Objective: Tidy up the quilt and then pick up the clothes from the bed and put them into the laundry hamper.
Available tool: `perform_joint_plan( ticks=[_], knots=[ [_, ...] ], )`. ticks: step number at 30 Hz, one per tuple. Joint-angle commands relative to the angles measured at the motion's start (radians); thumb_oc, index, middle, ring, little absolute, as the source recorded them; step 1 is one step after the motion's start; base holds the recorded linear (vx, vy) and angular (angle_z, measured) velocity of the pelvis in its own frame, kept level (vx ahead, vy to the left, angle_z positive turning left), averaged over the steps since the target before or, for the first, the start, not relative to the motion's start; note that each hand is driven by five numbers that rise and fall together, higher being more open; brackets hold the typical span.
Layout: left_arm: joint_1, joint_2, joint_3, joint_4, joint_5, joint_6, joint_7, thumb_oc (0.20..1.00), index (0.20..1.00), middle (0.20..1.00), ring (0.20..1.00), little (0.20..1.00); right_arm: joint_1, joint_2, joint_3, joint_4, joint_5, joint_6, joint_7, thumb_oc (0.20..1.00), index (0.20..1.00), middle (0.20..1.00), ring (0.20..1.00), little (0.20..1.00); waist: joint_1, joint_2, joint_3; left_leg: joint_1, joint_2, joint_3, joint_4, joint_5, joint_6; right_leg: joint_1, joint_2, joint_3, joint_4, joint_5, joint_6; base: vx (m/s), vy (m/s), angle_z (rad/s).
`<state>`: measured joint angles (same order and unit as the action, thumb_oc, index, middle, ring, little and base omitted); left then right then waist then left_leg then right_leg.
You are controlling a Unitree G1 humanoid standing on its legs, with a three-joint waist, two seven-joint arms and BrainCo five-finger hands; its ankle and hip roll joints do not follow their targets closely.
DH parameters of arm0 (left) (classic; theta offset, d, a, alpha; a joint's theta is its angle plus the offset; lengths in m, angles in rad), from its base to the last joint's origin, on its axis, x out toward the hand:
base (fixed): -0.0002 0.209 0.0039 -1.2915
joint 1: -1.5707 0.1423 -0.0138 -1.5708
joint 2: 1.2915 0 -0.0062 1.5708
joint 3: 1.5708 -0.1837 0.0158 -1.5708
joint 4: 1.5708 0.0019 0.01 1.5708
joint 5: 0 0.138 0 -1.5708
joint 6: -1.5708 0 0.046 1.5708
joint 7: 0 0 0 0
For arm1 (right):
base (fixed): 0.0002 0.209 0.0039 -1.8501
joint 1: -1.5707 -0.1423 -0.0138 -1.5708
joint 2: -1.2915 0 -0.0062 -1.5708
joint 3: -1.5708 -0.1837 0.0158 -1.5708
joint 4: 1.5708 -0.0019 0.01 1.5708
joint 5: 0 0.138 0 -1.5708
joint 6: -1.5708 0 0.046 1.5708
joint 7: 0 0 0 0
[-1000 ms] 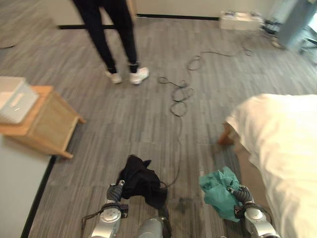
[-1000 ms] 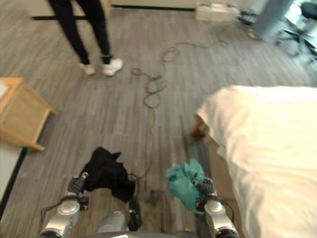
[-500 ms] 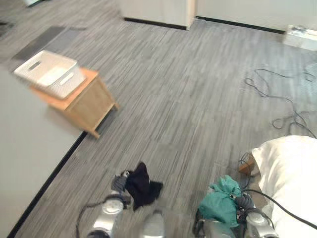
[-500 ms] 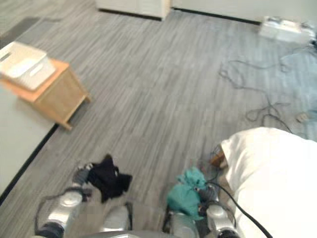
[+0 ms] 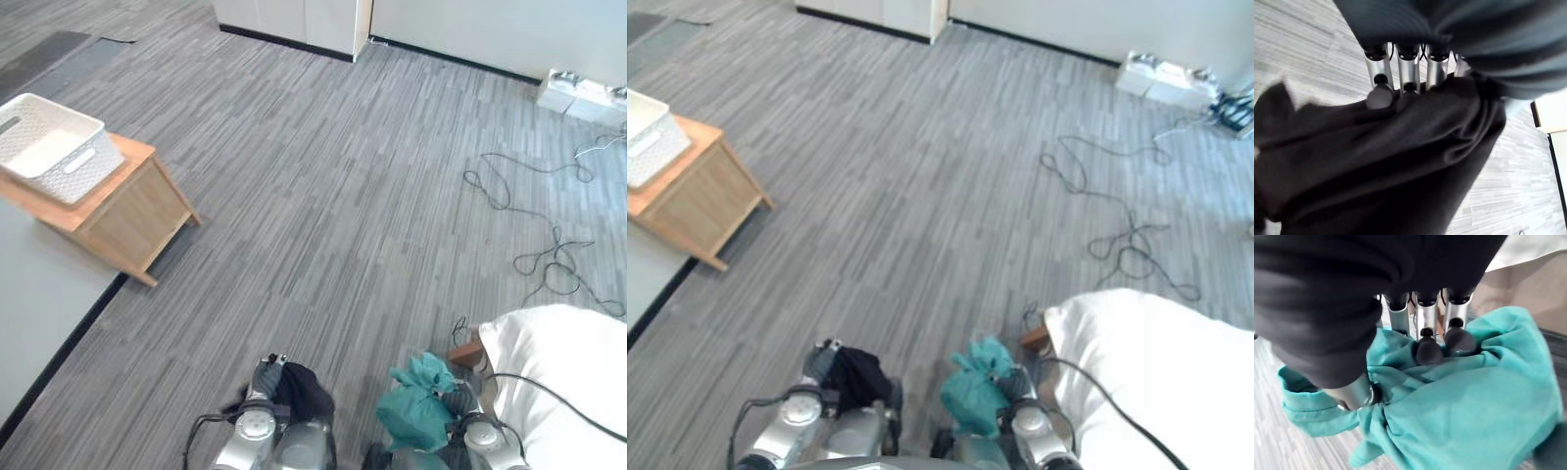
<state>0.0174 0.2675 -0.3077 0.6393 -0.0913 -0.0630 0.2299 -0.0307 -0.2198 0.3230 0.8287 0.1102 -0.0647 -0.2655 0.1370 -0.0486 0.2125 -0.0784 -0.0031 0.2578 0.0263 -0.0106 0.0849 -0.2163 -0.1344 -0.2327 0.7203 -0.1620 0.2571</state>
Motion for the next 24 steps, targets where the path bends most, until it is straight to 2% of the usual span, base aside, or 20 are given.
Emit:
perform_joint_plan(
  ticks=[1,3,4,5,6,7,8,10,11,12,13,14,15,16,18,19,21,22,23,24],
  knots=[
    [-0.083,0.04,-0.027,-0.084,0.051,-0.041,0.042,0.2,0.2,0.2,0.2,0.2,-0.134,-0.009,-0.057,-0.094,-0.001,-0.041,-0.022,0.2,0.2,0.2,0.2,0.2,0.004,0.059,0.076,0.089,0.048,-0.019,-0.113,-0.017,-0.038,0.112,0.069,-0.055,-0.067,0.219,0.005,0.62,0.186,0.04],
    [-0.094,0.028,-0.038,-0.085,0.053,-0.046,0.042,0.2,0.2,0.2,0.2,0.2,-0.12,-0.008,-0.06,-0.143,0.004,-0.048,-0.024,0.2,0.2,0.2,0.2,0.2,-0.05,0.087,0.098,0.145,0.043,-0.049,-0.114,-0.037,-0.054,0.031,0.057,-0.079,-0.179,0.161,-0.012,0.71,0.047,0.28],
    [-0.106,0.012,-0.046,-0.056,0.056,-0.046,0.034,0.2,0.2,0.2,0.2,0.2,-0.113,-0.017,-0.066,-0.179,0.018,-0.056,-0.029,0.2,0.2,0.2,0.2,0.2,-0.085,0.095,0.094,0.195,0.043,-0.074,-0.114,-0.067,-0.083,0.028,0.029,-0.084,-0.47,0.111,-0.071,0.84,-0.178,0.84],
    [-0.115,0.008,-0.045,-0.044,0.064,-0.046,0.033,0.2,0.2,0.2,0.2,0.2,-0.113,-0.02,-0.07,-0.185,0.021,-0.053,-0.034,0.2,0.2,0.2,0.2,0.2,-0.092,0.098,0.088,0.217,0.056,-0.081,-0.114,-0.091,-0.103,0.031,0.007,-0.067,-0.609,0.124,-0.077,0.69,-0.182,0.97],
    [-0.116,0.008,-0.045,-0.043,0.064,-0.046,0.033,0.2,0.2,0.2,0.2,0.2,-0.114,-0.02,-0.07,-0.185,0.021,-0.053,-0.034,0.2,0.2,0.2,0.2,0.2,-0.092,0.098,0.088,0.216,0.057,-0.082,-0.114,-0.09,-0.104,0.035,0.009,-0.068,-0.618,0.129,-0.077,0.74,-0.256,0.85],
    [-0.132,-0.007,-0.053,-0.016,0.076,-0.048,0.045,0.2,0.2,0.2,0.2,0.2,-0.102,-0.021,-0.074,-0.192,0.026,-0.05,-0.047,0.2,0.2,0.2,0.2,0.2,-0.108,0.106,0.079,0.282,0.086,-0.124,-0.114,-0.14,-0.128,-0.003,-0.037,0.06,-0.745,0.181,-0.073,0.77,-0.282,0.72],
    [-0.137,-0.011,-0.051,-0.011,0.073,-0.055,0.045,0.2,0.2,0.2,0.2,0.2,-0.091,-0.024,-0.071,-0.205,0.01,-0.041,-0.039,0.2,0.2,0.2,0.2,0.2,-0.105,0.084,0.061,0.319,0.087,-0.141,-0.114,-0.175,-0.137,0.007,-0.045,0.08,-0.764,0.195,-0.062,0.95,-0.348,0.94],
    [-0.128,-0.021,-0.057,0.0,0.067,-0.059,0.042,0.2,0.2,0.2,0.2,0.2,-0.085,-0.025,-0.059,-0.191,0.002,-0.04,-0.029,0.2,0.2,0.2,0.2,0.2,-0.109,0.082,0.063,0.338,0.1,-0.148,-0.081,-0.17,-0.146,0.017,-0.041,0.086,-0.737,0.207,-0.063,0.41,-0.17,0.87],
    [-0.124,-0.032,-0.051,0.019,0.06,-0.061,0.047,0.2,0.2,0.2,0.2,0.2,-0.08,-0.027,-0.044,-0.174,-0.009,-0.038,-0.023,0.2,0.2,0.2,0.2,0.2,-0.115,0.087,0.053,0.332,0.133,-0.152,0.021,-0.126,-0.165,0.029,-0.025,0.082,-0.714,0.211,-0.076,0.52,-0.411,0.71],
    [-0.115,-0.044,-0.036,0.056,0.033,-0.058,0.05,0.2,0.2,0.2,0.2,0.2,-0.082,-0.038,-0.029,-0.139,-0.031,-0.029,-0.009,0.2,0.2,0.2,0.2,0.2,-0.095,0.083,0.063,0.206,0.185,-0.175,0.395,-0.005,-0.154,0.085,0.001,0.058,-0.698,0.201,-0.142,0.66,-0.562,0.57],
    [-0.112,-0.048,-0.04,0.058,0.025,-0.058,0.044,0.2,0.2,0.2,0.2,0.2,-0.082,-0.046,-0.019,-0.138,-0.038,-0.029,-0.009,0.2,0.2,0.2,0.2,0.2,-0.068,0.075,0.082,0.112,0.178,-0.208,0.561,0.035,-0.128,0.131,0.009,0.031,-0.714,0.188,-0.175,0.44,-0.468,0.53],
    [-0.113,-0.048,-0.04,0.058,0.025,-0.058,0.044,0.2,0.2,0.2,0.2,0.2,-0.082,-0.045,-0.019,-0.138,-0.038,-0.029,-0.009,0.2,0.2,0.2,0.2,0.2,-0.072,0.073,0.079,0.105,0.176,-0.212,0.563,0.037,-0.127,0.128,0.006,0.028,-0.715,0.189,-0.175,0.42,-0.441,0.6],
    [-0.099,-0.04,-0.034,0.059,0.025,-0.054,0.044,0.2,0.2,0.2,0.2,0.2,-0.091,-0.059,-0.013,-0.147,-0.041,-0.026,-0.006,0.2,0.2,0.2,0.2,0.2,-0.028,0.048,0.115,-0.017,0.167,-0.191,0.74,0.028,-0.096,0.228,0.015,-0.013,-0.743,0.158,-0.212,0.28,-0.288,0.29],
    [-0.1,-0.039,-0.034,0.059,0.025,-0.054,0.044,0.2,0.2,0.2,0.2,0.2,-0.091,-0.059,-0.014,-0.147,-0.041,-0.026,-0.006,0.2,0.2,0.2,0.2,0.2,-0.028,0.05,0.116,-0.018,0.169,-0.193,0.743,0.026,-0.096,0.228,0.017,-0.015,-0.743,0.158,-0.212,0.46,-0.351,0.1],
    [-0.088,-0.044,-0.012,0.082,0.027,-0.048,0.043,0.2,0.2,0.2,0.2,0.2,-0.12,-0.063,-0.009,-0.106,-0.041,-0.017,0.002,0.2,0.2,0.2,0.2,0.2,0.021,0.038,0.118,-0.109,0.12,-0.133,0.724,-0.048,-0.106,0.316,0.026,-0.033,-0.786,0.111,-0.202,0.46,-0.111,-0.08],
    [-0.076,-0.049,0.001,0.09,0.029,-0.046,0.049,0.2,0.2,0.2,0.2,0.2,-0.133,-0.062,-0.005,-0.088,-0.042,-0.015,0.003,0.2,0.2,0.2,0.2,0.2,0.043,0.036,0.107,-0.136,0.095,-0.1,0.644,-0.077,-0.098,0.349,0.032,-0.034,-0.797,0.085,-0.192,0.56,-0.065,0.03],
    [-0.043,-0.054,0.029,0.089,0.023,-0.045,0.05,0.2,0.2,0.2,0.2,0.2,-0.133,-0.059,-0.003,-0.08,-0.045,-0.022,0.005,0.2,0.2,0.2,0.2,0.2,0.076,0.03,0.091,-0.168,0.061,-0.042,0.478,-0.081,-0.078,0.393,0.046,-0.039,-0.8,0.05,-0.182,0.57,-0.037,0.1],
    [-0.025,-0.059,0.041,0.1,0.02,-0.043,0.048,0.2,0.2,0.2,0.2,0.2,-0.134,-0.056,-0.005,-0.067,-0.047,-0.029,-0.003,0.2,0.2,0.2,0.2,0.2,0.09,0.031,0.08,-0.175,0.07,0.027,0.379,-0.066,-0.077,0.422,0.068,-0.059,-0.803,0.02,-0.182,0.64,-0.059,0.07],
    [-0.01,-0.064,0.052,0.116,0.024,-0.037,0.048,0.2,0.2,0.2,0.2,0.2,-0.129,-0.049,-0.012,-0.052,-0.049,-0.033,-0.009,0.2,0.2,0.2,0.2,0.2,0.096,0.032,0.071,-0.17,0.087,0.116,0.302,-0.056,-0.098,0.465,0.095,-0.077,-0.805,-0.019,-0.181,0.6,-0.054,0.25],
    [-0.004,-0.067,0.06,0.125,0.02,-0.03,0.049,0.2,0.2,0.2,0.2,0.2,-0.124,-0.041,-0.016,-0.038,-0.05,-0.031,-0.012,0.2,0.2,0.2,0.2,0.2,0.095,0.032,0.062,-0.147,0.094,0.205,0.222,-0.029,-0.101,0.479,0.108,-0.099,-0.798,-0.031,-0.18,0.59,-0.041,0.77]
  ],
)
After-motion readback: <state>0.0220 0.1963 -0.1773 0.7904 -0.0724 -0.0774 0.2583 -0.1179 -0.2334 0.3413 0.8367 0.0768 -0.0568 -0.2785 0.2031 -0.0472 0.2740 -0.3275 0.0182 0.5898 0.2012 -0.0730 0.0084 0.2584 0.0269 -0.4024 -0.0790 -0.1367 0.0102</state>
